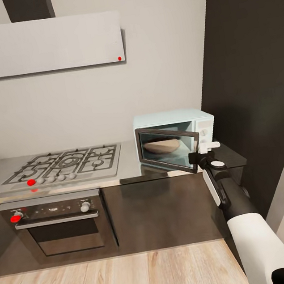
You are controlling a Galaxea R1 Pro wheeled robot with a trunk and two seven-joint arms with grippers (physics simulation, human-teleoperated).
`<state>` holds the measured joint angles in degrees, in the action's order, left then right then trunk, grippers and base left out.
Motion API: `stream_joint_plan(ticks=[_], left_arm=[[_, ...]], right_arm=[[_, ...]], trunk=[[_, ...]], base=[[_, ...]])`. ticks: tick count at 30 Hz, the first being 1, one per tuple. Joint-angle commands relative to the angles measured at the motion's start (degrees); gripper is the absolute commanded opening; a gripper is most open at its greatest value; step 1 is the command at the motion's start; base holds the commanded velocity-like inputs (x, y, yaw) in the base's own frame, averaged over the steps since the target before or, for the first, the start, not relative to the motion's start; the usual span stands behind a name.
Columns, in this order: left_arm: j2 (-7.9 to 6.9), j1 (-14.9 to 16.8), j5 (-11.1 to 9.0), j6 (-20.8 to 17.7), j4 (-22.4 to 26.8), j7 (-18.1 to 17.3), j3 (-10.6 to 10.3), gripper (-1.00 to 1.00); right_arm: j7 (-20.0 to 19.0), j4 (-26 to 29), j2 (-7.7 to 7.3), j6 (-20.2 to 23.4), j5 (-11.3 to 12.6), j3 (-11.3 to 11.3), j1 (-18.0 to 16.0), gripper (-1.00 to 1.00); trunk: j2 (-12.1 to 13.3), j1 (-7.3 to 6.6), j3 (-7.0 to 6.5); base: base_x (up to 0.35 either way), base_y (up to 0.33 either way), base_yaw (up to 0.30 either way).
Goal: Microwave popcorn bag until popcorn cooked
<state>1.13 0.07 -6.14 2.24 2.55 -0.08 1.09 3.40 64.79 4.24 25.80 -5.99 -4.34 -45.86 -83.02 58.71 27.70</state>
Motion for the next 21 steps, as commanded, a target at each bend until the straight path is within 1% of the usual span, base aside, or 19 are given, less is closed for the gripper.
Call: stream_joint_plan(ticks=[1, 13, 21], left_arm=[[0.01, 0.02, -0.54, 0.13, 0.00, -0.01, 0.05, 1.00], [0.09, 0.02, -0.54, 0.13, 0.00, -0.01, 0.05, 1.00], [0.10, 0.02, -0.54, 0.13, 0.00, -0.01, 0.05, 1.00]], right_arm=[[-0.41, -0.01, 0.07, 0.25, 0.90, 0.03, -0.01, -1.00], [-0.36, -0.01, 0.07, 0.39, 0.90, 0.03, 0.00, -1.00], [-0.35, -0.01, 0.03, 0.23, 0.90, -0.04, 0.01, -1.00]], trunk=[[-0.03, 0.00, 0.06], [-0.03, 0.00, 0.06], [-0.03, 0.00, 0.06]], base=[[0.000, 0.000, 0.000], [0.000, 0.006, 0.000], [0.000, 0.172, 0.000]])
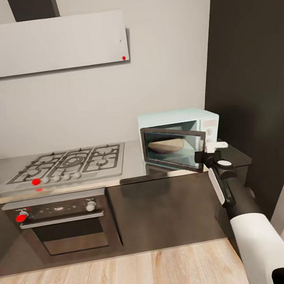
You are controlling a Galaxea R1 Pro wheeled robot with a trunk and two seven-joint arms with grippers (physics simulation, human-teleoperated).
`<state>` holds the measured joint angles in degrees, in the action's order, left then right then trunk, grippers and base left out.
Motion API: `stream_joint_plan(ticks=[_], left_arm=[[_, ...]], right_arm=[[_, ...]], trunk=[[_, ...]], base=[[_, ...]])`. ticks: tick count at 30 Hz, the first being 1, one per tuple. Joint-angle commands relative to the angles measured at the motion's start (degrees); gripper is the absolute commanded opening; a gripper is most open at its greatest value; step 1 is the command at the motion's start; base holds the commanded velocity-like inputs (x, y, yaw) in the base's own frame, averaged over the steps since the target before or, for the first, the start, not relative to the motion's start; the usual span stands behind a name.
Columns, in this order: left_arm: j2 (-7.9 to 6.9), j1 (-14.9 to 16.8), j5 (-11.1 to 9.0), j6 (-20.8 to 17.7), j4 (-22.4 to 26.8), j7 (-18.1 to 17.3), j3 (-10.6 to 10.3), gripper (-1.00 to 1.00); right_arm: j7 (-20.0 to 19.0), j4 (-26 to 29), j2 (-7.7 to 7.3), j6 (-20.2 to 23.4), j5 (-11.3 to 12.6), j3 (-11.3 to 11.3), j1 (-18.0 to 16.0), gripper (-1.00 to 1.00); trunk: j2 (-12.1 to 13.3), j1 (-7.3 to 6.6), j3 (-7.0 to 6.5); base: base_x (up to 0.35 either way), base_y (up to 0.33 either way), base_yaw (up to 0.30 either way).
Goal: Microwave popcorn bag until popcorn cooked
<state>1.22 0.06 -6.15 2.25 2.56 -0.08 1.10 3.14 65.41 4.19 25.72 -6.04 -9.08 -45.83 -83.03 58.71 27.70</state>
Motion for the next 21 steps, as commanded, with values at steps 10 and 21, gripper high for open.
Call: stream_joint_plan(ticks=[10, 21], left_arm=[[0.01, 0.02, -0.53, 0.12, -0.01, -0.01, 0.04, 1.00], [0.00, 0.02, -0.53, 0.12, -0.01, -0.01, 0.04, 1.00]], right_arm=[[-0.07, -0.64, 0.02, 0.30, 0.94, 4.68, -0.04, -1.00], [-0.07, -0.64, 0.02, 0.34, 0.94, 4.68, -0.03, -1.00]], trunk=[[-0.02, 0.00, 0.06], [-0.02, 0.00, 0.06]], base=[[-0.025, 0.019, 0.000], [-0.131, 0.000, 0.000]])
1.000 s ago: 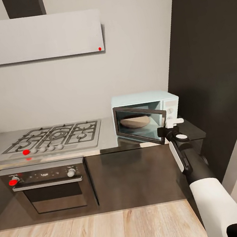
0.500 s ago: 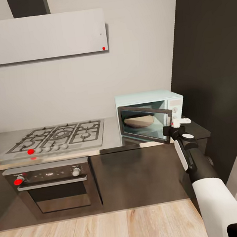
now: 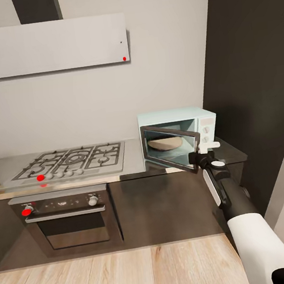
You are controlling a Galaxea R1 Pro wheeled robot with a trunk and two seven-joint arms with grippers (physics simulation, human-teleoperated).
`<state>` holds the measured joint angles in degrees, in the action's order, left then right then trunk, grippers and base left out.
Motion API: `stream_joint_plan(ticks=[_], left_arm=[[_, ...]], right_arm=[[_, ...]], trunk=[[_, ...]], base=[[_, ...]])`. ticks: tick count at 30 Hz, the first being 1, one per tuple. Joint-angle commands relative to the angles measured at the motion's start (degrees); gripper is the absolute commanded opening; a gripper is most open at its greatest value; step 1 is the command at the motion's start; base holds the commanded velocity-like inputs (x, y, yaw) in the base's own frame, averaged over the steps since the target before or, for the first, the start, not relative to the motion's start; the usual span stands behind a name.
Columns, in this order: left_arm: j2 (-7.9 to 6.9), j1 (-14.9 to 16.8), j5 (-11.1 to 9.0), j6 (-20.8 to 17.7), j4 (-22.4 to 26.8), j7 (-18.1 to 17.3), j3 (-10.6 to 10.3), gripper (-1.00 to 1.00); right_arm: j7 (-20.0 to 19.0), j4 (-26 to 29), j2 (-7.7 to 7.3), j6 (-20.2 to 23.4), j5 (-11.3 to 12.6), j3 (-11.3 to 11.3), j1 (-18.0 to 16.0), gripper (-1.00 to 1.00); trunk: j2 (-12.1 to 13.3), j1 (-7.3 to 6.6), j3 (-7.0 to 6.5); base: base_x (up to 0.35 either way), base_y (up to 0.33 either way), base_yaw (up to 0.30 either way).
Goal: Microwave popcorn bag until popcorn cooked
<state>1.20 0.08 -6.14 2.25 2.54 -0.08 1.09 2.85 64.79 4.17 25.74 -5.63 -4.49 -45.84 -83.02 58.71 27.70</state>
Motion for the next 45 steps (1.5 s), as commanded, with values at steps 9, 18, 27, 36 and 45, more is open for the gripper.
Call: stream_joint_plan(ticks=[9, 18, 27, 36, 45], left_arm=[[-0.04, 0.01, -0.54, 0.12, 0.01, -0.01, 0.06, 1.00], [0.03, 0.01, -0.54, 0.12, 0.01, -0.01, 0.06, 1.00], [0.01, 0.01, -0.54, 0.12, 0.01, -0.01, 0.05, 1.00], [-0.02, 0.01, -0.54, 0.12, 0.01, -0.01, 0.04, 1.00], [-0.04, 0.01, -0.54, 0.12, 0.01, -0.01, -0.03, 1.00]], right_arm=[[0.20, -0.10, 0.04, 0.63, 0.55, 0.10, -0.03, -1.00], [0.23, -0.01, 0.04, 0.54, 0.53, 0.10, -0.02, -1.00], [0.23, -0.04, 0.04, 0.41, 0.53, 0.10, -0.01, -1.00], [0.43, -0.08, 0.04, 0.44, 0.53, 0.10, -0.04, -1.00], [0.45, -0.10, 0.04, 0.60, 0.61, 0.10, -0.04, -1.00]], trunk=[[-0.03, 0.00, 0.06], [-0.03, 0.00, 0.06], [-0.03, 0.00, 0.06], [-0.03, 0.00, 0.06], [-0.03, 0.00, 0.06]], base=[[-0.001, 0.000, 0.000], [0.000, 0.097, 0.000], [-0.015, 0.004, 0.000], [-0.112, 0.000, 0.000], [-0.002, 0.000, 0.000]])
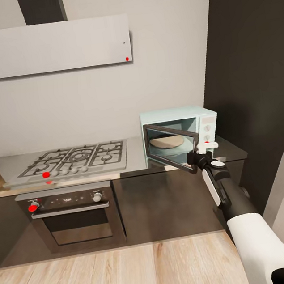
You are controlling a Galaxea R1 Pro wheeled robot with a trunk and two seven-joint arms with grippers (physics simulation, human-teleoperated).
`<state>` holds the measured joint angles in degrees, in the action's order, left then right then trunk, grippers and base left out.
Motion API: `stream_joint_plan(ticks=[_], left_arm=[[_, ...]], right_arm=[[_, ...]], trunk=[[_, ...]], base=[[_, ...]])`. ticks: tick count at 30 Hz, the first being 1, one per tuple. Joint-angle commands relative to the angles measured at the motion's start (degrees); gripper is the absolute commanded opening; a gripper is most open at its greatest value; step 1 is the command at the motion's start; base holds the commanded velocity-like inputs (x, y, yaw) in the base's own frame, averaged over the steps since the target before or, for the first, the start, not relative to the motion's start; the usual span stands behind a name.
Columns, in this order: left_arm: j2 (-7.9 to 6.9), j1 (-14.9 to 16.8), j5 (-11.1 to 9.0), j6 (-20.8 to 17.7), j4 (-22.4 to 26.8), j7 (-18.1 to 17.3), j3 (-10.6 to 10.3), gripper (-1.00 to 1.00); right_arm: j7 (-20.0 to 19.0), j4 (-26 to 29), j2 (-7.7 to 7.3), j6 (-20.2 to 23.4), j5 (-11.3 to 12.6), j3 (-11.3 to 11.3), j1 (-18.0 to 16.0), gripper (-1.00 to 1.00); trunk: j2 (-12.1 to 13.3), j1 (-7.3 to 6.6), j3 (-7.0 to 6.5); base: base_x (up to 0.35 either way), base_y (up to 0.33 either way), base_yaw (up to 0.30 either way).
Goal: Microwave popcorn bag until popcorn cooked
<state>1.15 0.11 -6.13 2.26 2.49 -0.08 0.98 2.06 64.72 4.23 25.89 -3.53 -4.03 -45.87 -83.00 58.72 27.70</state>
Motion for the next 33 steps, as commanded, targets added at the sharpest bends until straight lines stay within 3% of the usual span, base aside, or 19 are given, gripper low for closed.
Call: stream_joint_plan(ticks=[1, 21, 22, 33], left_arm=[[0.01, -0.02, -0.55, 0.11, 0.06, -0.01, 0.08, 1.00], [-0.01, -0.02, -0.55, 0.11, 0.06, -0.01, 0.17, 1.00], [0.07, 0.07, -0.55, 0.19, 0.06, -0.01, 0.25, 1.00], [0.00, 0.07, -0.55, 0.23, 0.06, -0.01, 0.25, 1.00]], right_arm=[[1.21, -0.04, -0.01, 0.46, -1.49, -0.37, 0.00, -1.00], [1.26, -0.04, -0.01, 0.38, -1.48, -0.37, 0.01, -1.00], [-0.52, -0.29, 0.37, -0.03, -0.51, 3.31, 0.08, -1.00], [-7.06, -0.21, -0.14, -0.14, -7.40, 2.90, 0.08, -1.00]], trunk=[[-0.04, -0.01, 0.07], [-0.04, -0.01, 0.07], [-0.06, 0.00, 0.07], [-0.06, 0.00, 0.07]], base=[[0.000, 0.000, 0.000], [-0.042, 0.000, 0.000], [0.000, 0.000, 0.000], [0.000, 0.000, 0.000]])
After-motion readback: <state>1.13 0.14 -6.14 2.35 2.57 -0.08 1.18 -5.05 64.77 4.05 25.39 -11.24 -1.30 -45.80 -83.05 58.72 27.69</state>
